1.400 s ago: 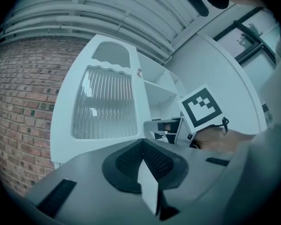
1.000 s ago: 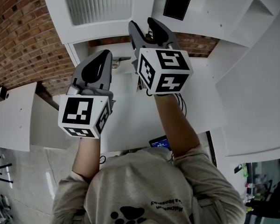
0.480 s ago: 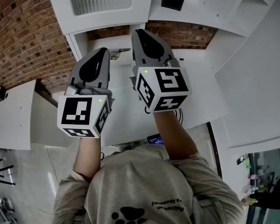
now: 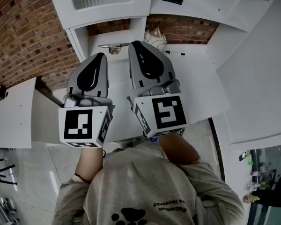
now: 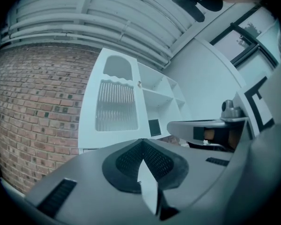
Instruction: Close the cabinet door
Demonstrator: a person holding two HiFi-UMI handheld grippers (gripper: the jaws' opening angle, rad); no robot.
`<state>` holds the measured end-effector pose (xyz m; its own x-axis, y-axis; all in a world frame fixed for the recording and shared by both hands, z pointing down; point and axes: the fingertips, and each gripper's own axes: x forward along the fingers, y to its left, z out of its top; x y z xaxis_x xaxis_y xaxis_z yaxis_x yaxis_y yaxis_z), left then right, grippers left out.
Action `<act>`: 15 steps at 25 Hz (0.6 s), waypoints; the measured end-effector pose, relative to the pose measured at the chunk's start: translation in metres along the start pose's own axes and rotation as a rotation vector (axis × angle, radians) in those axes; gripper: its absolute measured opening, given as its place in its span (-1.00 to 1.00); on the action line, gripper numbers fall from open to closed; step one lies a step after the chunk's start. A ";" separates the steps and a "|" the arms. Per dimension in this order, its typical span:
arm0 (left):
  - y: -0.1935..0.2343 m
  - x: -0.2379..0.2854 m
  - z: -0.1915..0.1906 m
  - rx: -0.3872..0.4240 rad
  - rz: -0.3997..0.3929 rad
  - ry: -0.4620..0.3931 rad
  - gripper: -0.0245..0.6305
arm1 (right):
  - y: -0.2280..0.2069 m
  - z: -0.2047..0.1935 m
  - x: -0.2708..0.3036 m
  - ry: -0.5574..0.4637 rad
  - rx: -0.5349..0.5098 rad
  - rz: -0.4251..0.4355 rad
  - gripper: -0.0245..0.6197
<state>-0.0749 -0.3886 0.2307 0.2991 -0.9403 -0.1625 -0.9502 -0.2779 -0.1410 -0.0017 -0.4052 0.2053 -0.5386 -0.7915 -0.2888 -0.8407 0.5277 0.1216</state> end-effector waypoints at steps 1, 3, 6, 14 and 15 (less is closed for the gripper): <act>-0.001 -0.003 -0.003 -0.004 0.005 0.005 -0.90 | 0.004 -0.004 -0.003 0.003 -0.002 0.001 -0.83; -0.004 -0.010 -0.010 -0.008 0.010 0.017 -0.90 | 0.012 -0.015 -0.010 0.015 0.003 0.004 -0.83; -0.006 -0.020 -0.021 -0.004 0.026 0.040 -0.90 | 0.026 -0.033 -0.019 0.046 0.021 0.023 -0.83; -0.011 -0.041 -0.056 -0.036 0.043 0.085 -0.90 | 0.045 -0.067 -0.040 0.090 0.051 0.034 -0.83; -0.012 -0.044 -0.060 -0.035 0.043 0.085 -0.90 | 0.045 -0.069 -0.042 0.093 0.059 0.030 -0.83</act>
<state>-0.0818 -0.3559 0.2984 0.2512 -0.9643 -0.0835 -0.9648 -0.2426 -0.1012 -0.0211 -0.3694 0.2889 -0.5690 -0.7986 -0.1964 -0.8206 0.5670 0.0717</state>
